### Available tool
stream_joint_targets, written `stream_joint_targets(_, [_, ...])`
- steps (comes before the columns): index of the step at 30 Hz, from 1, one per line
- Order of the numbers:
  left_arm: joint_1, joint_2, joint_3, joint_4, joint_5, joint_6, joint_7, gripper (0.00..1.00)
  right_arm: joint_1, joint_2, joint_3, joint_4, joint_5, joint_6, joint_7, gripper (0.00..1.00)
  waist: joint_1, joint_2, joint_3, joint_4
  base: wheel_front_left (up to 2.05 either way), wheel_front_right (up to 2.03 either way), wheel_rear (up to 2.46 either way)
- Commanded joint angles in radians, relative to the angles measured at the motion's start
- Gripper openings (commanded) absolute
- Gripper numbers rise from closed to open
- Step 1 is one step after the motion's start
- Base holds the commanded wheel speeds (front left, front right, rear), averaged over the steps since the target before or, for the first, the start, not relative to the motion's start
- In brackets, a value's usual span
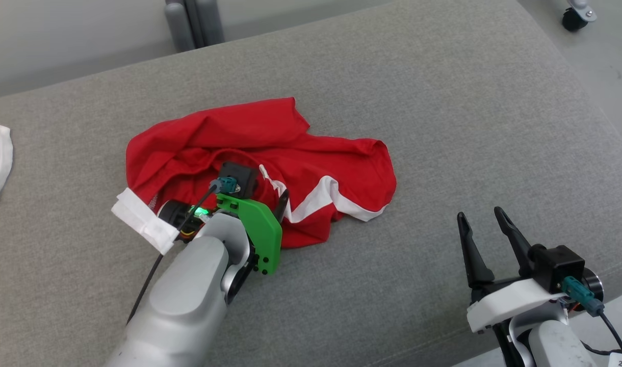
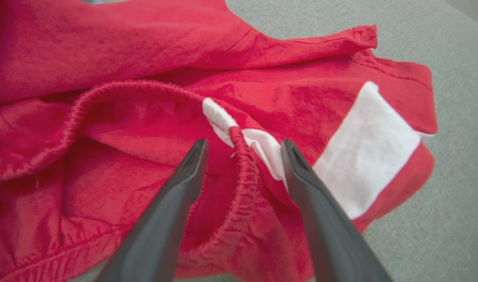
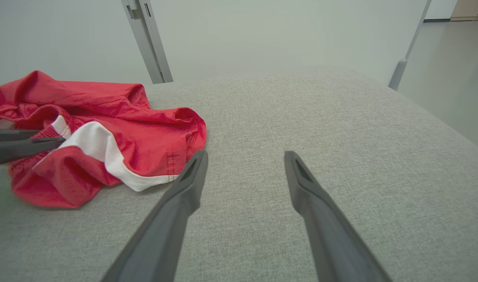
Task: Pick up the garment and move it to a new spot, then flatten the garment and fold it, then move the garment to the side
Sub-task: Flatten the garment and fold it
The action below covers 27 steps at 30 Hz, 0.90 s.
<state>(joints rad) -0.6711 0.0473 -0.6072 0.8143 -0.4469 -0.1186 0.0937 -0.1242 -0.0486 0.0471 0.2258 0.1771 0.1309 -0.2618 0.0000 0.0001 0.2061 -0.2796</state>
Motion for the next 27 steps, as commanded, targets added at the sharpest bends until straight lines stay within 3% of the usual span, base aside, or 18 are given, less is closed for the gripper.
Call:
stream_joint_targets(1, [-0.020,0.006,-0.004,0.010,-0.015,0.001,-0.010,0.12,-0.004,-0.003,0.001,-0.001,0.005,0.000,-0.005,1.00,0.0000,-0.0001,0.003,-0.004,0.00,0.00,0.00])
stream_joint_targets(2, [-0.023,0.006,-0.010,0.017,-0.020,0.000,-0.012,0.00,-0.002,-0.003,0.001,0.001,0.005,0.000,-0.005,1.00,0.0000,-0.0001,0.000,-0.003,0.00,0.00,0.00])
stream_joint_targets(10, [-0.027,0.006,-0.057,0.021,-0.074,-0.001,-0.085,0.00,0.024,-0.003,-0.011,0.002,-0.012,0.000,-0.005,1.00,0.0000,-0.0001,-0.034,0.032,0.00,0.00,0.00])
stream_joint_targets(20, [0.047,0.011,-0.093,-0.097,-0.157,-0.008,-0.226,0.00,0.058,-0.004,-0.048,0.009,-0.042,0.000,-0.005,1.00,0.0000,-0.0001,-0.099,0.132,0.00,0.00,0.00])
stream_joint_targets(27, [0.153,0.111,-0.061,-0.190,-0.186,0.010,-0.259,0.00,0.071,-0.004,-0.069,0.009,-0.053,0.000,-0.005,1.00,0.0000,-0.0001,-0.126,0.189,0.00,0.00,0.00])
